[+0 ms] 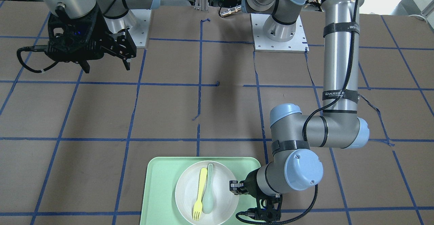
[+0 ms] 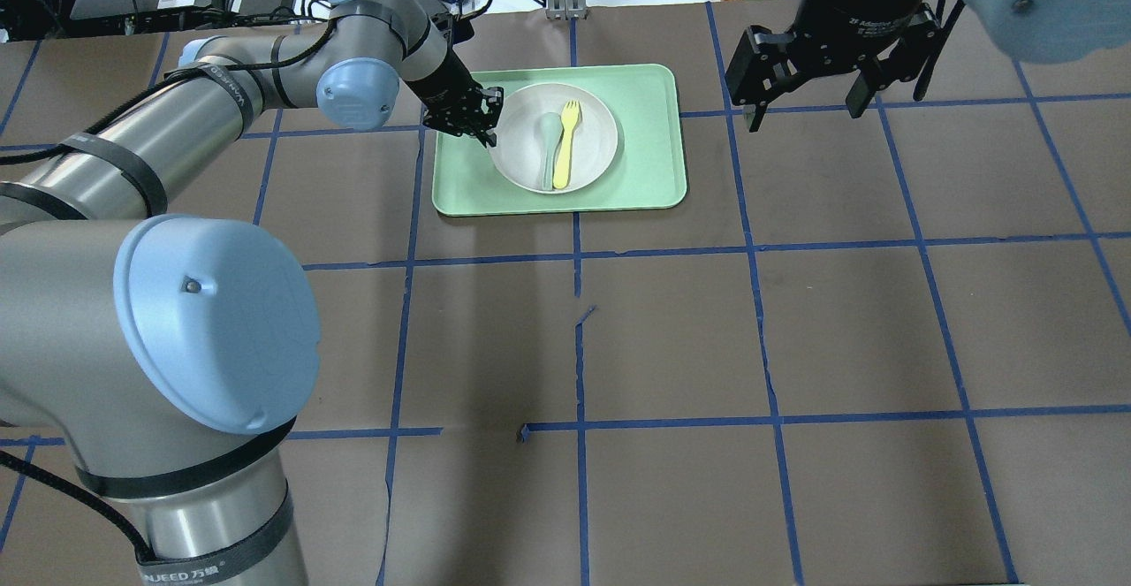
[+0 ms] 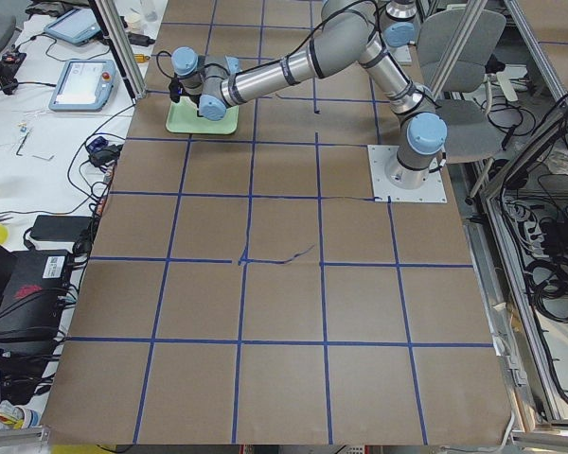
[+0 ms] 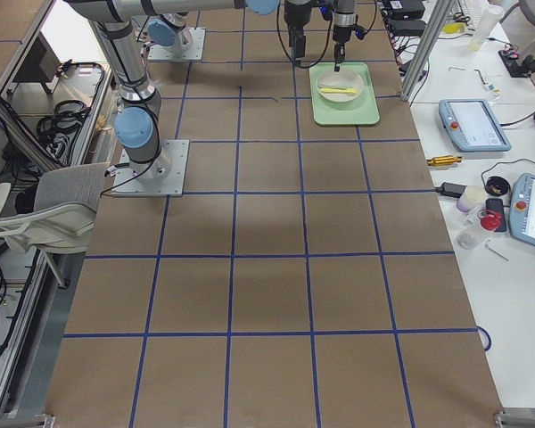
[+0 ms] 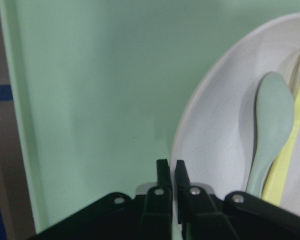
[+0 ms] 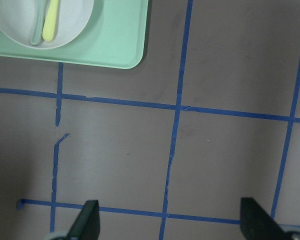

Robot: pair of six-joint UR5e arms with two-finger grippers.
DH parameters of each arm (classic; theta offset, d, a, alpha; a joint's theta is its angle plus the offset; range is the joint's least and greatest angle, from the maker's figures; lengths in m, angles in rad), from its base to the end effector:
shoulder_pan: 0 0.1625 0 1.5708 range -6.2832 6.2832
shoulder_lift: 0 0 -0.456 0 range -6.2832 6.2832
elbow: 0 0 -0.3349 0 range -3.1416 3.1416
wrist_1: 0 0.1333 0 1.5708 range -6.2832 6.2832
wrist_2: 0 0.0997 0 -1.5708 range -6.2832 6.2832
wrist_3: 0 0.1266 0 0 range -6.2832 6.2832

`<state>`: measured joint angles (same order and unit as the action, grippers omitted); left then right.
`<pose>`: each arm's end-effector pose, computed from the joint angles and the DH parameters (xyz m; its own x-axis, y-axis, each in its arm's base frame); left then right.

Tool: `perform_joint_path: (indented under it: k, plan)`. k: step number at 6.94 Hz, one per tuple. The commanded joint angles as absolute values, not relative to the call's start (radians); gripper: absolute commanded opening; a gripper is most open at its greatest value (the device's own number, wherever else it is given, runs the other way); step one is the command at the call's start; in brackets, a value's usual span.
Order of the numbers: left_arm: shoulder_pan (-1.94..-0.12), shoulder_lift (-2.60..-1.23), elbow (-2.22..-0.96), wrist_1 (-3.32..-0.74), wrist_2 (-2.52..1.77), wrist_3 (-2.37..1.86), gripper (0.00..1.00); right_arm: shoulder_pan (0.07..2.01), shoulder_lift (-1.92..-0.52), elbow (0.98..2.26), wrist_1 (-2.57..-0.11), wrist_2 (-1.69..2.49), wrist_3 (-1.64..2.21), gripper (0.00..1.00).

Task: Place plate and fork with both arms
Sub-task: 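Carry the plate with the left gripper onto the green tray, then open the left gripper and lift it back from the tray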

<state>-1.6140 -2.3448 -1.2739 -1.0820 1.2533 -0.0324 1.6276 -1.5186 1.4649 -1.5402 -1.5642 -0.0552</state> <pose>-0.2036 -0.7092 0.2157 -0.9499 0.0123 0.3124 0.0124 0.9999 -0.0016 0.1601 -0.4524 0.5116 -0.9937 -0.1119 -0.0053 -0.1117 0.9935 -0.0234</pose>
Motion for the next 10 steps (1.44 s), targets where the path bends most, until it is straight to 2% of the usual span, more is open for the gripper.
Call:
perform_joint_path:
  k: [1,2,6,8,10]
  plan:
    - [-1.612,-2.298,-1.301,-1.055,1.272,-0.026,1.00,1.628,-1.519,1.465,-1.540,-1.565,-0.055,1.00]
    - [-1.608,-2.230,-1.339,-1.113,1.395,-0.028,1.00,1.628,-1.519,1.466,-1.540,-1.565,-0.055,1.00]
    - [-1.608,-1.791,-1.587,-1.287,1.595,-0.158,1.00,1.628,-1.519,1.466,-1.540,-1.565,-0.055,1.00]
    - [-1.614,-1.619,-1.586,-1.510,1.591,-0.153,1.00,1.628,-1.519,1.466,-1.539,-1.574,-0.064,1.00]
    - [-1.653,-1.533,-1.617,-1.557,1.592,-0.155,1.00,1.638,-1.517,1.474,-1.539,-1.575,-0.057,1.00]
